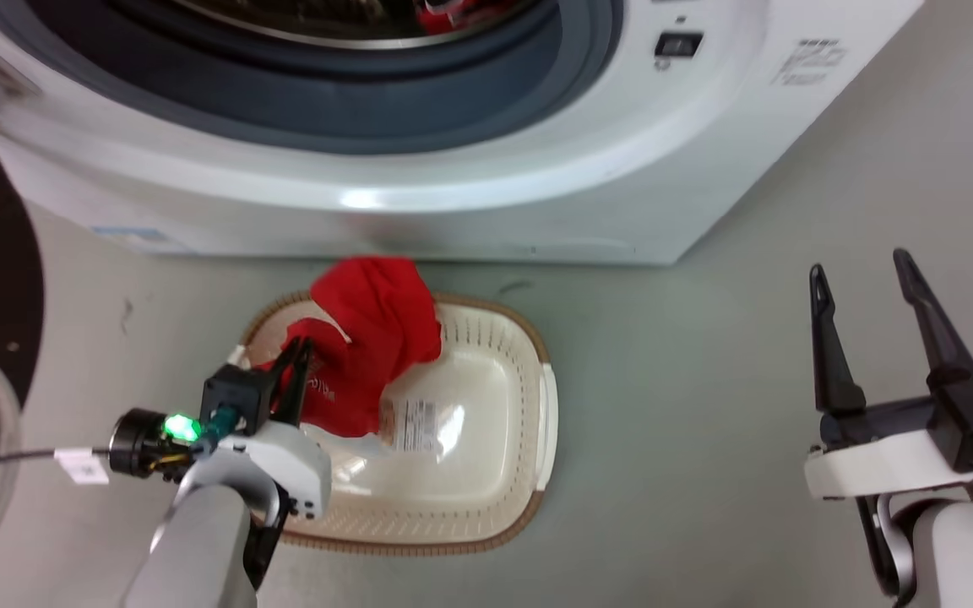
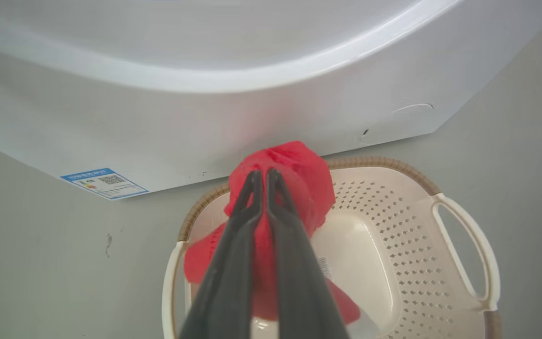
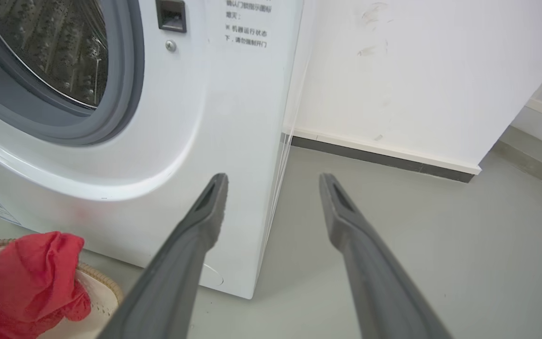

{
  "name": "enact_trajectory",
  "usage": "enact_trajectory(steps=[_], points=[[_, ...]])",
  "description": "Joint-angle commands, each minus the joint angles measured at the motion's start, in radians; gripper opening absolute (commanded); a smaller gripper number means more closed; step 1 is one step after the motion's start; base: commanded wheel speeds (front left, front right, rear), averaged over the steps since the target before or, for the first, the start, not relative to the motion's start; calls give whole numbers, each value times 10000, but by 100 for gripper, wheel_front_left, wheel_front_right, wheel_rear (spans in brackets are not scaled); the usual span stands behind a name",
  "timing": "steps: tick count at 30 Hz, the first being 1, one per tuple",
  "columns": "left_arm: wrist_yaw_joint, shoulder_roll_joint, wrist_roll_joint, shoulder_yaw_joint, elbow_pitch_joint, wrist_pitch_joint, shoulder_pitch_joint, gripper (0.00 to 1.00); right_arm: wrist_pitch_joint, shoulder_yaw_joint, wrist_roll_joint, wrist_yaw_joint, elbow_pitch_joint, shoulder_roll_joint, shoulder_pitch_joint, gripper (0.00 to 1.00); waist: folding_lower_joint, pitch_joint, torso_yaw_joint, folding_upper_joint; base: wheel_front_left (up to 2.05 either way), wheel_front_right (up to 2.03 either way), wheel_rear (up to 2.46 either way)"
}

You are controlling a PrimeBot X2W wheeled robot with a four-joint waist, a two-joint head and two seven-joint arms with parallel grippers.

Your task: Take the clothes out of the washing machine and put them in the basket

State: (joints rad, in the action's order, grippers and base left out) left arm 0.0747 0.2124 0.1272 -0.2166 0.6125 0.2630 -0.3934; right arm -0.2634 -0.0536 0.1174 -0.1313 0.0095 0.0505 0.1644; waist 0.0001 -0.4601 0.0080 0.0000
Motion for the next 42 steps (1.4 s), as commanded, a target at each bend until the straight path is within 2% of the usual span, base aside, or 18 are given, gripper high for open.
enact_trajectory(steps=[1,6,9,13,18,23,29,30,31,32,38,40,42], points=[[2,-26,-77,48,360,27,-373,0,-21,4,86,10,-94,-2,207,100,-1,-818,-103,0,0,0,0],[-71,30,-354,75,1784,27,-1224,0,-21,3,250,10,-361,-2,429,100,-1,-1693,-240,0,0,0,0],[14,-71,-403,42,2466,27,-1553,0,-21,-67,274,10,-514,-2,496,100,-1,-2117,-308,0,0,0,0],[-83,-247,-486,-40,3306,27,-2174,0,-21,-169,354,10,-824,-2,683,100,-1,-2705,-323,0,0,0,0],[123,-492,-643,-354,4206,27,-2862,0,-19,-173,453,10,-1228,-4,908,100,-1,-3384,-349,0,0,0,0],[260,-679,-455,-423,5766,4,-3587,0,-21,-173,583,10,-1466,-4,1034,100,-1,-3781,-355,0,0,0,0],[288,-726,-334,-450,6409,26,-3914,0,-21,-147,579,10,-1477,-4,942,100,-1,-3872,-368,0,0,0,0],[293,-731,-295,-453,6453,27,-3903,6,-21,-140,578,10,-1431,-4,923,100,-1,-3823,-369,0,0,0,0],[301,-743,-292,-482,6479,31,-3863,75,-21,-132,566,10,-1385,-4,902,100,-1,-3752,-364,0,0,0,0],[321,-743,-288,-506,6499,34,-3804,100,-21,-121,535,10,-1333,-4,898,100,-1,-3658,-364,0,0,0,0],[333,-629,-461,-729,5930,21,-3316,100,-21,-61,381,10,-1026,-4,941,100,-1,-2903,-389,0,0,0,0],[380,-609,-813,-1211,5808,23,-2906,100,-21,-28,343,10,-813,-4,887,100,-1,-2474,-383,0,0,0,0],[371,-573,-680,-1123,5356,23,-2671,100,-21,24,276,12,-595,-3,806,100,-1,-2030,-392,0,0,0,0]])
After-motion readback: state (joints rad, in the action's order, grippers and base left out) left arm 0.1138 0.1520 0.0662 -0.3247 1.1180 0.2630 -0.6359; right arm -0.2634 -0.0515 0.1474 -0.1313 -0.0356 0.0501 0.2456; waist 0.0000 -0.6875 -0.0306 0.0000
